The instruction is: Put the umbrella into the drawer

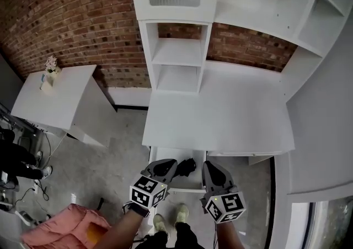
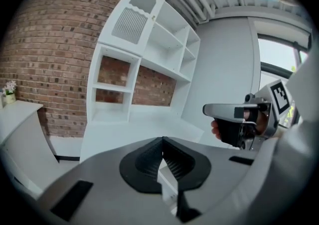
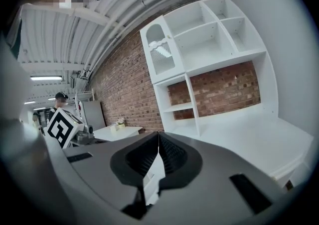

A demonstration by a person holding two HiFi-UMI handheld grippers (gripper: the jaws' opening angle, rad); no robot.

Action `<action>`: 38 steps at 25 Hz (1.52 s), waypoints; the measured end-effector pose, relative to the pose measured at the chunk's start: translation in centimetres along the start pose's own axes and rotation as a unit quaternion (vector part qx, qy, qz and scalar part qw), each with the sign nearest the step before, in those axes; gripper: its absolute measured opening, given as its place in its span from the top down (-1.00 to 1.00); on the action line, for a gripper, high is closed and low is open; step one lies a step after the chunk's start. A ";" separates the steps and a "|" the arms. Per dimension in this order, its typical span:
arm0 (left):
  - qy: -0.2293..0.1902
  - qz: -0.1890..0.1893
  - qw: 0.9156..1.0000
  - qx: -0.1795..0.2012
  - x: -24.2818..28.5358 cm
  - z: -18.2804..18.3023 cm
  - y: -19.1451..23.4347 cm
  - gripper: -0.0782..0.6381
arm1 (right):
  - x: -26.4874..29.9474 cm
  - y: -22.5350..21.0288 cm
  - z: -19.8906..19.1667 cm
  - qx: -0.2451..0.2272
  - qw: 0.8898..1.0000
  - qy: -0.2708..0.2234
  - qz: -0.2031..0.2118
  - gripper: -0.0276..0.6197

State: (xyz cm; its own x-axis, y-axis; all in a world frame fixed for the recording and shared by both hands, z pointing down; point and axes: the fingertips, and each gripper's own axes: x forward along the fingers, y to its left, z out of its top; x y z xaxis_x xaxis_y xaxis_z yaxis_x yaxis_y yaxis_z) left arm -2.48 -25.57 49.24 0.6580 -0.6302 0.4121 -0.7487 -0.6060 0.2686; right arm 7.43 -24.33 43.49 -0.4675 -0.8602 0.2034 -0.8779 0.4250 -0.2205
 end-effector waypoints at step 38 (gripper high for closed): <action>-0.218 0.082 0.970 0.066 -21.1 21.0 -0.3 0.76 | -5.2 8.3 20.5 -0.145 0.983 -0.109 0.003 0.91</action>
State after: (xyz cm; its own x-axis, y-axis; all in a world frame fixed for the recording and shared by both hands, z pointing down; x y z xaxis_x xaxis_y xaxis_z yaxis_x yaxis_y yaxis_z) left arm -14.47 -22.32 22.20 0.5237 -0.8516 0.0238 -0.8485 -0.5189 0.1041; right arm 4.69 -22.07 21.03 -0.4668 -0.8843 -0.0126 -0.8827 0.4650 0.0673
